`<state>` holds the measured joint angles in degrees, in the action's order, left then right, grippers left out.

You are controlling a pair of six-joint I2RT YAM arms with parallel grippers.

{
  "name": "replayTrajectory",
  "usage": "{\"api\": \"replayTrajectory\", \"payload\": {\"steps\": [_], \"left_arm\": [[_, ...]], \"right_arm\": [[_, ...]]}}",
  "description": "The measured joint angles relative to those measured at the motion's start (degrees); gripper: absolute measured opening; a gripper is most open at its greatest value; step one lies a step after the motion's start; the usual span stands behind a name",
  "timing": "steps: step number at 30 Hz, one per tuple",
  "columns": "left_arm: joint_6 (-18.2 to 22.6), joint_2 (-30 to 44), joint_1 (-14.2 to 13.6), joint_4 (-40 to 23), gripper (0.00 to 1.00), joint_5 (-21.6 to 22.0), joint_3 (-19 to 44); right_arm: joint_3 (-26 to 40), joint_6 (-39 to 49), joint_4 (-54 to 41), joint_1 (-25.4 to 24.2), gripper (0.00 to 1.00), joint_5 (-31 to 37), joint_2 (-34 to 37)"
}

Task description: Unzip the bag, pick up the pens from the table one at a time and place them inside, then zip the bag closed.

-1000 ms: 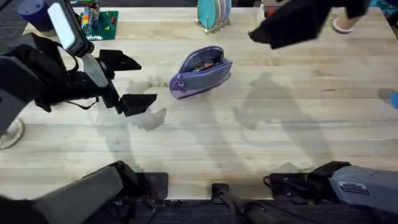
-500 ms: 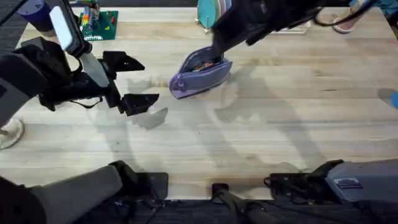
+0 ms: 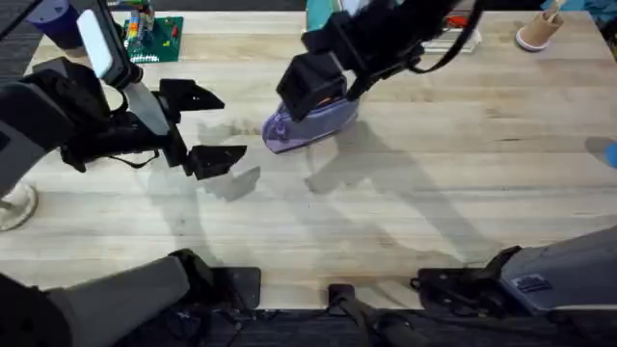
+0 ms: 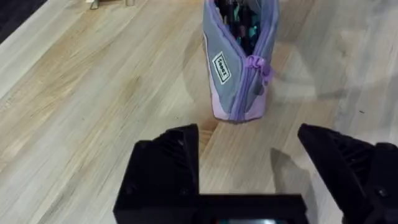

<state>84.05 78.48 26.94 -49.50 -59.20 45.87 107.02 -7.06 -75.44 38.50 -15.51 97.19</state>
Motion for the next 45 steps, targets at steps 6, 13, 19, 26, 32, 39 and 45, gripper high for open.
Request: {"api": "replayTrajectory", "payload": {"steps": [6,13,19,26,32,39,45], "left_arm": [[0.00,0.01,0.00,0.00,0.993,0.00,0.00],[0.02,0.00,0.00,0.00,0.994,0.00,0.00],[0.02,0.01,0.00,0.00,0.994,0.00,0.00],[0.02,0.00,0.00,0.00,0.994,0.00,0.00],[0.02,0.01,0.00,0.00,0.993,0.00,0.00],[0.02,0.01,0.00,0.00,0.993,0.00,0.00],[0.02,0.01,0.00,0.00,0.994,0.00,0.00]], "right_arm": [[0.00,-7.67,3.30,5.72,0.996,6.45,0.50],[0.00,-12.02,4.29,8.18,0.996,11.76,0.49],[0.00,-14.22,5.40,9.05,0.996,14.58,0.47],[0.00,-15.29,5.56,9.38,0.996,15.72,0.50],[0.00,-15.50,6.64,9.40,0.996,15.87,0.50],[0.00,-15.68,6.63,9.46,0.996,15.96,2.47],[0.00,-15.68,7.45,9.49,0.995,15.96,6.85]]}}
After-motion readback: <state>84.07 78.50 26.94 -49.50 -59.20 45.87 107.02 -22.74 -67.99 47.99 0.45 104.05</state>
